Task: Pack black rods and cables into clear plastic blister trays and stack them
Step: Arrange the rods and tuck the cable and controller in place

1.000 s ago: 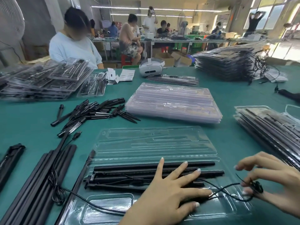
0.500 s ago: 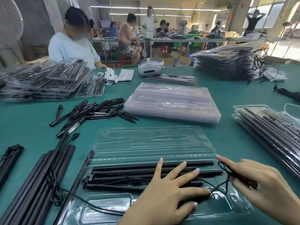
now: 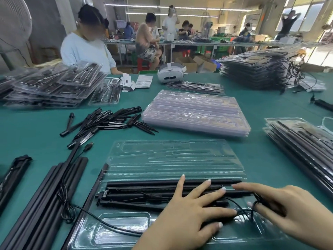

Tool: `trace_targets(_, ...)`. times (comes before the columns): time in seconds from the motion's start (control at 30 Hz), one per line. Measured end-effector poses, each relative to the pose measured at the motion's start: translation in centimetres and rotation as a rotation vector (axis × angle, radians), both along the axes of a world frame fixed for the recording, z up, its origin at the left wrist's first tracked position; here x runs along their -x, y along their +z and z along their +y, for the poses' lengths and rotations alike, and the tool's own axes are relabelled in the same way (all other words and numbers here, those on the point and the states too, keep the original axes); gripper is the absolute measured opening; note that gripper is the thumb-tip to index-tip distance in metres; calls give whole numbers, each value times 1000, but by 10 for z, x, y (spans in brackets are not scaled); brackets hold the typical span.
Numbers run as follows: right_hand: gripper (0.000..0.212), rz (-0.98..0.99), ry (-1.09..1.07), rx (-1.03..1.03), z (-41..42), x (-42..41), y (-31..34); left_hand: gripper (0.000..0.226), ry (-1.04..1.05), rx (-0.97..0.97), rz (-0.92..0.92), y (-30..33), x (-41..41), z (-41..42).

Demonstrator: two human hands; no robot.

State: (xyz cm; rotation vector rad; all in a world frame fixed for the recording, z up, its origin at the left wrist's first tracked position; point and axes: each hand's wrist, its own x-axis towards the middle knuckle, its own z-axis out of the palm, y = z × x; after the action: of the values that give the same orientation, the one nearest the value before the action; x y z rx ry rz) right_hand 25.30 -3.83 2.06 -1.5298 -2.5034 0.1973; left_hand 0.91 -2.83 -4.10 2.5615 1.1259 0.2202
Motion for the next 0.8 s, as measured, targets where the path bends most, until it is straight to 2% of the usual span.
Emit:
trace_targets(0.07, 53, -25, -11, -22, 1, -4, 1, 42, 0, -2, 3, 1, 0, 0)
trace_targets(0.17, 57, -85, -12, -21, 3, -12, 3, 43, -5, -7, 13, 2, 0, 0)
trace_targets(0.27, 52, -122, -1, 7, 8, -20, 6, 42, -7, -3, 14, 2, 0, -1)
trace_targets(0.4, 45, -23, 24, 53, 9, -27, 2, 42, 3, 3, -3, 2, 0, -1)
trace_targets(0.67, 50, 68, -25, 99, 12, -34, 11, 43, 9, 5, 1, 3, 0, -2)
trace_targets(0.8, 56, 250, -30, 191, -3, -14, 14, 43, 8, -2, 14, 3, -1, -2)
